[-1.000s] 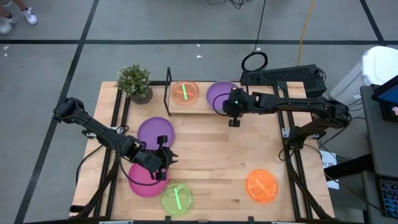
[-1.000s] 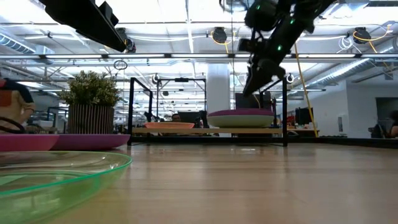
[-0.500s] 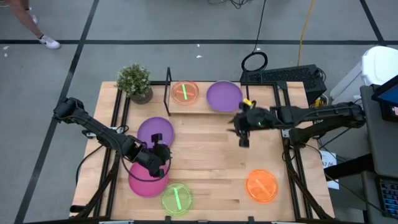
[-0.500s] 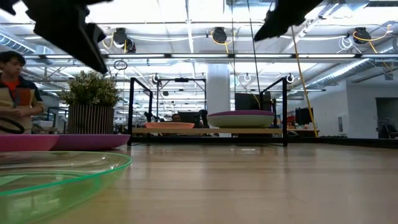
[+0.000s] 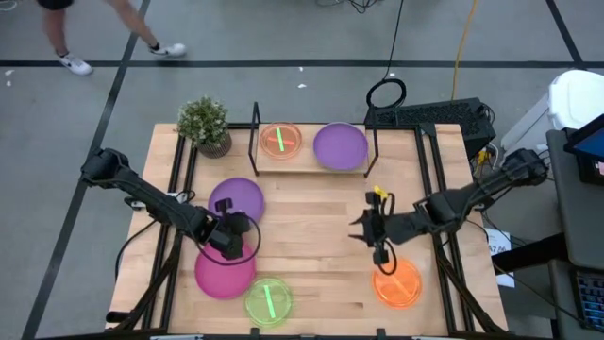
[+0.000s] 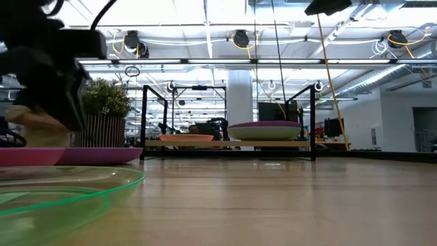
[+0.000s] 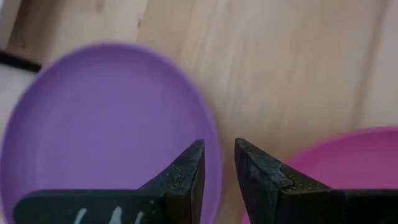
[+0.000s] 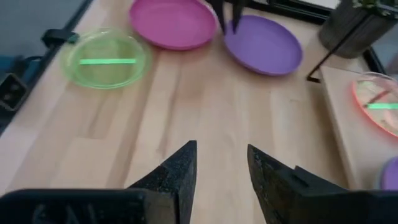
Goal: Place and stack plates onto a shelf
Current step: Stack the purple plate on top of the purple plate
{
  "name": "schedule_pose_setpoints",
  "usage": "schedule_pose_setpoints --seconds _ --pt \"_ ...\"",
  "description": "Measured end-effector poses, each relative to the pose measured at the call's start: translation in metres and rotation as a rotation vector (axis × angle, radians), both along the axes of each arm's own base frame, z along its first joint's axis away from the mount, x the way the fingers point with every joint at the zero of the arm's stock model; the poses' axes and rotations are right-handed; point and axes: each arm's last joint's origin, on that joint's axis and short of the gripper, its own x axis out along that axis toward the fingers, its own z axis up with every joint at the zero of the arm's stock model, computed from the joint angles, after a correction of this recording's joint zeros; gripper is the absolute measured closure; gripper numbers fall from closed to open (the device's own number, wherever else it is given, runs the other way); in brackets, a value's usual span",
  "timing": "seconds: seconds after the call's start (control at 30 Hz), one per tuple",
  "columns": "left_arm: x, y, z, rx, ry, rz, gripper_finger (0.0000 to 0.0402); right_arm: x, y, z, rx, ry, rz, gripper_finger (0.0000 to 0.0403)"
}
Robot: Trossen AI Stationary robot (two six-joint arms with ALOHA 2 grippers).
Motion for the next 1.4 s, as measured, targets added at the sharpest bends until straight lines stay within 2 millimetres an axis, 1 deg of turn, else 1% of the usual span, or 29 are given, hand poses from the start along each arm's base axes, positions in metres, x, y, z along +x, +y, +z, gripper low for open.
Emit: schedule_pose_setpoints --seconds 0.07,0.13,0.23,0.37,0.5,0.83,1.1,1.4 --pt "-0.002 0.001 -0.002 0.001 0.009 0.001 0.0305 -0.001 0.005 -0.001 -0.002 0.006 0.021 0.0279" --pt "-0.002 0.002 -0.003 -0.002 0.012 0.002 0.0296 -0.003 0.008 -0.002 -0.004 0.017 0.035 0.0279" --pt "-0.003 0.007 -0.008 0.005 0.029 0.021 0.0264 -0.005 0.01 -0.004 0.009 0.013 0.033 0.0279" --pt "-0.005 0.014 -0.017 0.006 0.031 0.048 0.0212 -0.007 0.009 -0.015 0.0 0.048 0.032 0.0279" --pt "-0.003 0.016 -0.023 -0.013 -0.016 0.053 0.0182 -0.008 0.008 -0.023 0.003 0.072 0.02 0.0279" --pt "-0.002 0.016 -0.024 -0.01 -0.026 0.026 0.0177 -0.009 0.008 -0.024 0.009 0.074 0.015 0.028" --pt "0.011 0.01 -0.007 -0.034 -0.089 0.01 0.0177 -0.007 0.009 -0.022 0.02 0.044 0.019 0.028" --pt "0.005 0.01 -0.014 -0.066 -0.063 0.043 0.0177 -0.007 0.009 -0.022 0.023 0.044 0.018 0.028"
